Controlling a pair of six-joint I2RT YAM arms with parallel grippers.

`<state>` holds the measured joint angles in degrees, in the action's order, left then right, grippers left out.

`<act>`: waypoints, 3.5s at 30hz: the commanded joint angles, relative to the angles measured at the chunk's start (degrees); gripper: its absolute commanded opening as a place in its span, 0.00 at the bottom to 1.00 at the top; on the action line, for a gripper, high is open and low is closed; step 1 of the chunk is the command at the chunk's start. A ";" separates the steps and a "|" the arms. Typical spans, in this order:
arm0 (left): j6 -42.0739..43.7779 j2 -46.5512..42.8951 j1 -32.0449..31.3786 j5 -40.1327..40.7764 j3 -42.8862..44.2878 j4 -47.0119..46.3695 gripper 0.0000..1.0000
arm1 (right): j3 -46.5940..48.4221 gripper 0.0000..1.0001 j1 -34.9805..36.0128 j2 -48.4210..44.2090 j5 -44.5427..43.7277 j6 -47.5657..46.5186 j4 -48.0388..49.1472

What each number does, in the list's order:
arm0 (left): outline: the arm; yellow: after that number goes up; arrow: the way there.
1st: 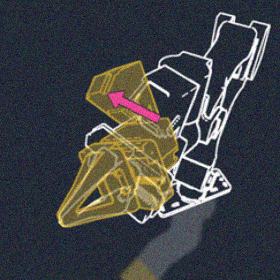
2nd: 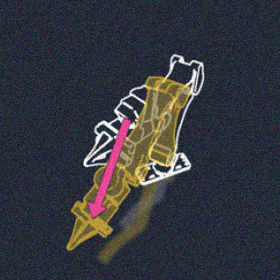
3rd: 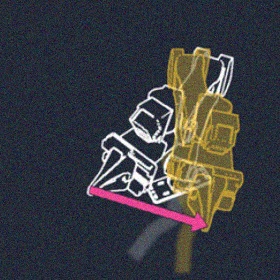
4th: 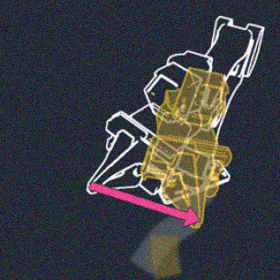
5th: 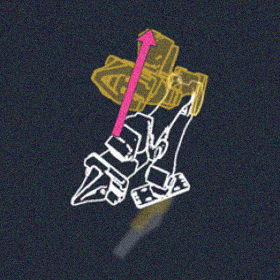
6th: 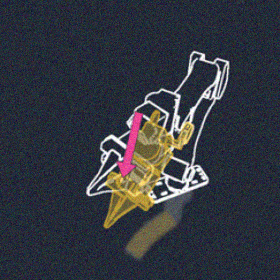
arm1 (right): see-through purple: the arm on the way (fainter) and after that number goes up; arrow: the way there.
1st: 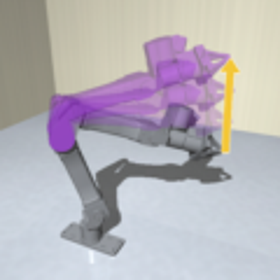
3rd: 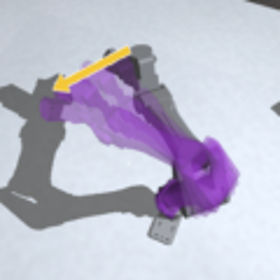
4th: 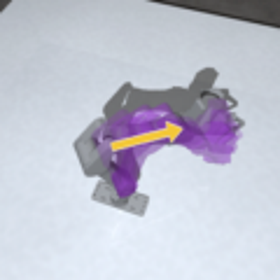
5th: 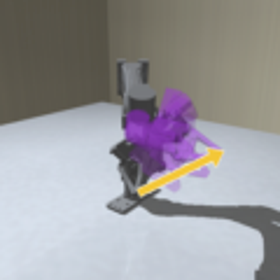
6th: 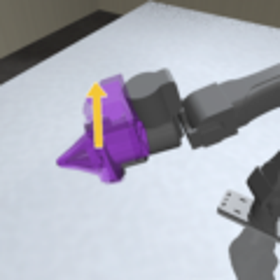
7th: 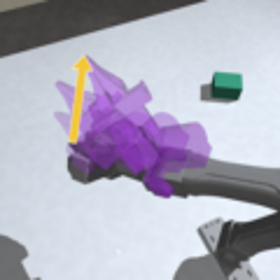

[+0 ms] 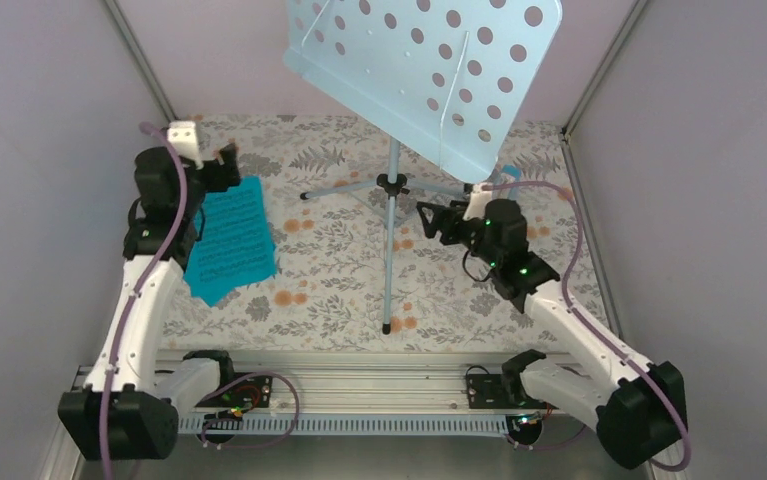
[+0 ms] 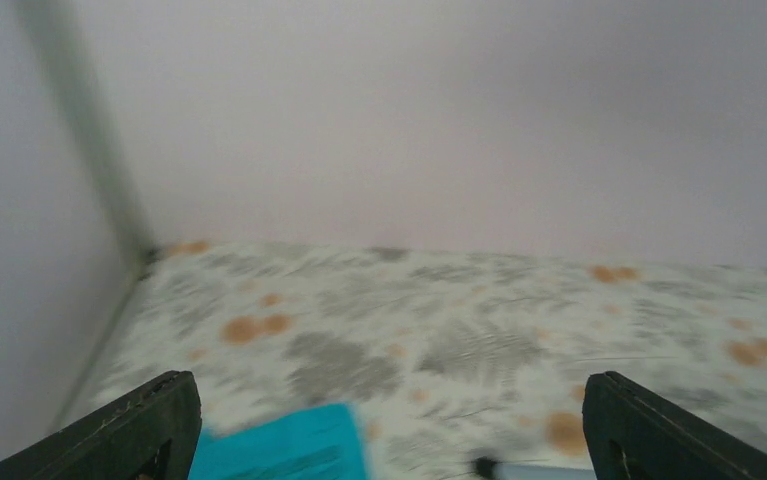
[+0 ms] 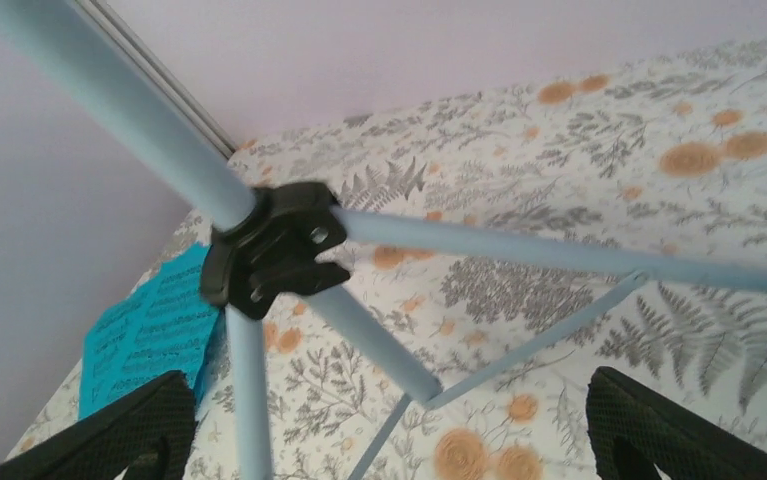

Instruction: Pack up the instrument practice props

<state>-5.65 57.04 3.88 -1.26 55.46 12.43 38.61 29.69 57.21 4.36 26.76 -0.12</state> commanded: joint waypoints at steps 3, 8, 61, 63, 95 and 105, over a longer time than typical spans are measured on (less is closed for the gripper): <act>-0.95 6.92 -10.35 -11.35 17.15 1.41 0.96 | 0.52 0.93 -10.33 5.01 28.83 -5.27 9.97; -1.07 9.54 -10.83 -16.08 17.23 -0.43 0.97 | 3.56 0.81 -13.84 12.62 35.37 5.54 13.43; 3.36 8.74 -10.87 -5.82 10.08 -0.83 0.99 | 1.40 0.04 -7.98 23.47 28.28 46.09 31.32; 3.41 8.79 -10.87 -5.85 10.03 -0.83 0.99 | 0.93 0.04 -7.97 23.43 28.16 46.06 31.42; 3.50 8.97 -10.83 -5.99 10.36 -0.56 1.00 | -0.05 0.24 -10.71 27.08 34.20 37.52 42.88; 3.45 9.12 -10.82 -6.52 10.30 -0.56 1.00 | 0.91 0.22 -10.71 28.26 35.00 34.81 43.79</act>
<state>-2.96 66.06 -6.90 -7.01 65.65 12.49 38.50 19.40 83.90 38.20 64.10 40.93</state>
